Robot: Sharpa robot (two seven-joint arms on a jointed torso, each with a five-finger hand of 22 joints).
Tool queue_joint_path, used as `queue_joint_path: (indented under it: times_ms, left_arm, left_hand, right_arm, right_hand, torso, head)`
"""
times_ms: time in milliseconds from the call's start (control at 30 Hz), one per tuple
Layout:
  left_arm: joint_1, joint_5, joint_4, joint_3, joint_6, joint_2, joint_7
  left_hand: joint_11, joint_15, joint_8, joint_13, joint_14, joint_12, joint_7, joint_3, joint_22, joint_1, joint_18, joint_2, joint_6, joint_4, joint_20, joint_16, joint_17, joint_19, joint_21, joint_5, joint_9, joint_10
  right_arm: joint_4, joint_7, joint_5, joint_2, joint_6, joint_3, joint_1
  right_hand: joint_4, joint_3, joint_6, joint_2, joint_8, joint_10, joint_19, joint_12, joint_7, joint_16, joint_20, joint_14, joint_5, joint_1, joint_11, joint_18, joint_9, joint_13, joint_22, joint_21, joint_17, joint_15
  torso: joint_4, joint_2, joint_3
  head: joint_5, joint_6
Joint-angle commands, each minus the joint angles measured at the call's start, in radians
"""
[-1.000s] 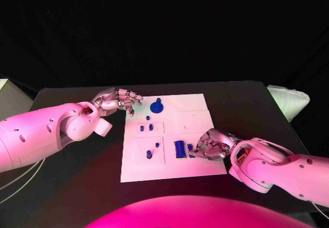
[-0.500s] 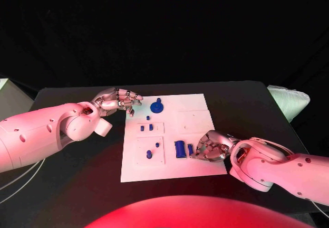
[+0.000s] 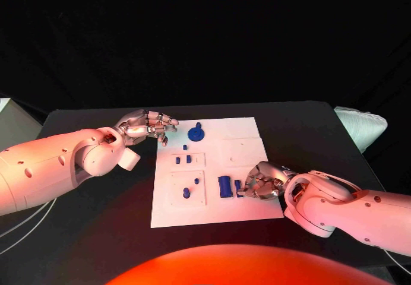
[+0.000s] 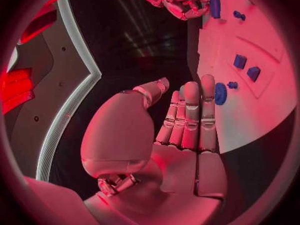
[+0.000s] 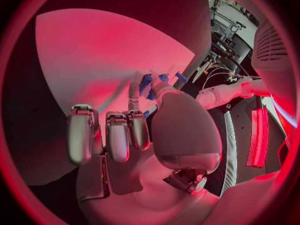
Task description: Assemble the parts on the task board
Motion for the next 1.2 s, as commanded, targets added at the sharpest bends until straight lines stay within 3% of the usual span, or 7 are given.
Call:
queue_joint_path:
  times_ms: [33, 333, 600, 900, 1033, 1167, 1200]
  left_arm:
    - [-0.001, 0.005, 0.002, 0.001, 0.016, 0.001, 0.008]
    - [-0.001, 0.005, 0.002, 0.001, 0.016, 0.001, 0.008]
    - [-0.001, 0.005, 0.002, 0.001, 0.014, 0.002, 0.011]
    - [-0.002, 0.02, -0.005, 0.0, -0.007, 0.007, 0.034]
    - [-0.004, 0.041, -0.012, 0.0, -0.031, 0.012, 0.058]
    - [-0.008, 0.07, -0.028, 0.0, -0.066, 0.023, 0.093]
    - [-0.009, 0.075, -0.032, 0.0, -0.071, 0.026, 0.099]
  left_hand:
    - [0.0, 0.0, 0.006, -0.001, -0.006, 0.003, 0.001, 0.0, -0.001, 0.01, 0.007, 0.002, -0.005, 0.006, 0.002, 0.005, 0.001, 0.002, -0.005, 0.003, -0.001, -0.002]
    - [0.0, 0.0, 0.006, -0.001, -0.006, 0.003, 0.001, 0.0, -0.001, 0.01, 0.007, 0.002, -0.005, 0.006, 0.002, 0.005, 0.001, 0.002, -0.005, 0.003, -0.001, -0.002]
    - [0.0, 0.0, 0.006, -0.001, -0.006, 0.003, 0.001, 0.0, -0.001, 0.01, 0.007, 0.002, -0.005, 0.006, 0.002, 0.005, 0.001, 0.002, -0.005, 0.003, -0.001, -0.002]
    - [0.0, 0.0, 0.008, -0.001, -0.009, 0.005, 0.001, -0.001, -0.002, 0.009, 0.007, 0.001, -0.005, 0.008, 0.002, 0.003, 0.0, 0.0, -0.007, 0.003, -0.002, -0.002]
    - [0.0, 0.001, 0.01, -0.002, -0.017, 0.006, 0.001, -0.002, -0.004, 0.009, 0.006, 0.0, -0.006, 0.01, 0.003, -0.002, -0.001, -0.006, -0.013, 0.003, -0.003, -0.001]
    - [0.001, 0.005, 0.016, -0.005, -0.061, 0.009, 0.002, -0.001, -0.019, 0.012, 0.006, 0.0, -0.009, 0.015, 0.007, -0.037, -0.016, -0.033, -0.044, 0.003, -0.007, -0.002]
    - [0.002, 0.005, 0.017, -0.005, -0.066, 0.01, 0.002, -0.002, -0.022, 0.012, 0.006, -0.001, -0.008, 0.016, 0.007, -0.042, -0.019, -0.036, -0.049, 0.003, -0.007, -0.001]
  right_arm:
    - [-0.009, -0.031, -0.022, 0.003, -0.006, 0.0, -0.001]
    - [-0.023, -0.025, -0.018, 0.011, 0.029, 0.0, -0.001]
    - [-0.022, 0.001, -0.005, 0.008, -0.002, 0.0, -0.001]
    - [-0.023, 0.266, 0.205, -0.011, -0.084, 0.003, 0.021]
    - [-0.061, 0.411, 0.363, -0.005, -0.092, 0.005, 0.047]
    - [-0.155, 0.556, 0.575, 0.019, -0.076, 0.01, 0.08]
    - [-0.175, 0.576, 0.608, 0.025, -0.071, 0.011, 0.084]
  right_hand:
    - [0.003, 0.002, -0.004, 0.013, 0.005, 0.064, 0.067, 0.005, -0.001, 0.004, -0.006, 0.096, 0.003, 0.001, -0.008, -0.014, -0.001, 0.21, 0.215, 0.006, 0.225, -0.01]
    - [-0.008, -0.007, -0.007, -0.009, 0.005, 0.062, 0.065, 0.001, -0.001, 0.002, -0.007, 0.095, -0.016, 0.027, -0.008, -0.012, -0.003, 0.208, 0.214, -0.003, 0.221, -0.01]
    - [-0.013, -0.011, -0.011, -0.017, 0.003, 0.058, 0.062, -0.012, 0.0, -0.003, -0.007, 0.093, -0.021, 0.047, -0.007, -0.01, -0.005, 0.202, 0.21, -0.018, 0.213, -0.01]
    - [0.003, -0.049, -0.077, -0.016, -0.036, 0.027, 0.028, -0.078, 0.031, -0.045, 0.007, 0.077, 0.002, 0.044, 0.019, 0.012, -0.024, 0.171, 0.174, -0.162, 0.147, 0.01]
    - [-0.002, -0.058, -0.109, -0.002, -0.06, -0.017, -0.01, -0.17, 0.048, -0.095, 0.021, 0.057, 0.009, 0.07, 0.034, 0.036, -0.034, 0.125, 0.13, -0.319, 0.078, 0.023]
    - [-0.01, -0.051, -0.141, 0.009, -0.086, -0.177, -0.138, -0.489, 0.068, -0.289, 0.039, -0.018, 0.016, 0.14, 0.052, 0.104, -0.043, -0.05, -0.037, -0.809, -0.144, 0.041]
    - [-0.011, -0.039, -0.146, 0.013, -0.089, -0.261, -0.205, -0.648, 0.079, -0.407, 0.049, -0.066, 0.003, 0.167, 0.056, 0.129, -0.043, -0.147, -0.133, -1.04, -0.257, 0.046]
  torso:
    - [-0.0007, 0.0, -0.0002]
    - [-0.0006, -0.001, -0.0001]
    - [-0.0009, -0.001, -0.0003]
    - [-0.0032, -0.006, -0.003]
    - [-0.0058, -0.014, -0.0091]
    - [-0.0073, -0.026, -0.0176]
    - [-0.0089, -0.032, -0.0211]
  head:
    - [0.001, 0.0]
    - [0.0, 0.0]
    - [0.001, 0.0]
    - [0.0, 0.0]
    - [-0.002, 0.0]
    - [-0.003, 0.0]
    - [-0.002, 0.0]
